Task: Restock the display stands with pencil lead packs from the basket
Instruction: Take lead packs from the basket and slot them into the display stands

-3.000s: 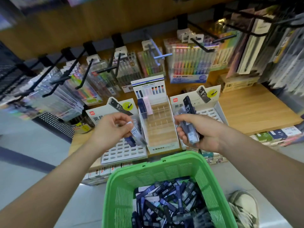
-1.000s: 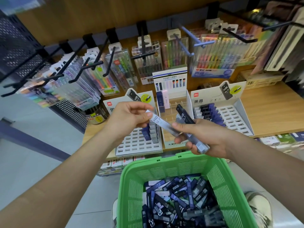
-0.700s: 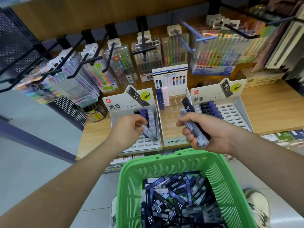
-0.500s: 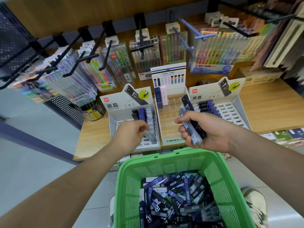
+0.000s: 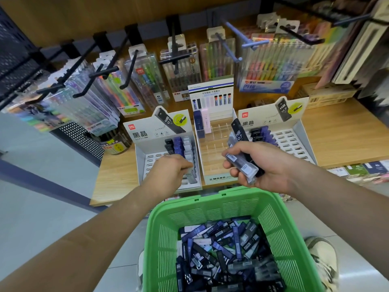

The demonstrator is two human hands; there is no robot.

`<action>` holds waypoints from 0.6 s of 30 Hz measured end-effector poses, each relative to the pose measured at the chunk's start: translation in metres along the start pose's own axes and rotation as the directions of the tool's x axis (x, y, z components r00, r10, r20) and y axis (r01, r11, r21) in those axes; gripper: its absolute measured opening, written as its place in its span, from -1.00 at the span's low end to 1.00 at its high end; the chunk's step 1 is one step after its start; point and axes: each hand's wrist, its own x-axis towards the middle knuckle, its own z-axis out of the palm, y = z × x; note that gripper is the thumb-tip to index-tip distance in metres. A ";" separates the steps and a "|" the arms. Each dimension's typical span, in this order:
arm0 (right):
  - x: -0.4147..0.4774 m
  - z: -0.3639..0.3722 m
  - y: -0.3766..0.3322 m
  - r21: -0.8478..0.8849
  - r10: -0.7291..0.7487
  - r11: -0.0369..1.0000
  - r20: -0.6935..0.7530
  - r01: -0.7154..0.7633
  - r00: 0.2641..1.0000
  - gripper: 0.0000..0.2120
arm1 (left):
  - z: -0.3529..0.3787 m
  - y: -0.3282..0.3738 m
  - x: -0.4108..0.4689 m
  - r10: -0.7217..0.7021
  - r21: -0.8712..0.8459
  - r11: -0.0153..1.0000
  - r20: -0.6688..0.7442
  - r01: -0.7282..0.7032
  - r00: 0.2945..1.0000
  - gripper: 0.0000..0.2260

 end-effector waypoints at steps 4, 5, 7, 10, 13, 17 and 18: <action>0.001 0.001 0.000 0.036 -0.006 0.999 -0.013 0.006 1.000 -0.75 | 0.008 0.000 -0.002 -0.064 -0.042 0.997 -0.005 0.064 0.998 -0.80; 0.002 0.001 0.001 0.045 -0.008 0.999 -0.021 0.009 1.000 -0.73 | 0.010 0.001 -0.002 -0.094 -0.047 0.994 0.000 0.094 0.996 -0.84; 0.002 0.002 0.001 0.053 -0.016 0.998 -0.032 0.018 0.999 -0.73 | 0.011 0.001 -0.002 -0.112 -0.003 0.994 0.002 0.112 0.994 -0.91; 0.001 0.003 0.002 0.036 -0.030 0.999 -0.015 0.030 0.999 -0.71 | 0.004 0.003 0.002 -0.083 0.099 0.992 0.011 0.081 0.996 -0.88; -0.001 0.003 0.002 0.024 -0.050 0.998 -0.003 0.050 0.999 -0.67 | -0.013 0.017 0.005 -0.179 -0.202 0.966 -0.061 0.163 0.982 -0.89; -0.001 0.007 0.003 0.006 -0.072 0.997 0.007 0.072 0.997 -0.47 | -0.040 0.045 0.005 -0.162 -0.877 0.370 0.264 0.306 0.951 -0.88; -0.001 0.008 0.004 -0.009 -0.071 0.997 0.013 0.071 0.997 -0.41 | -0.042 0.050 0.003 -0.108 -0.885 0.348 0.289 0.308 0.951 -0.85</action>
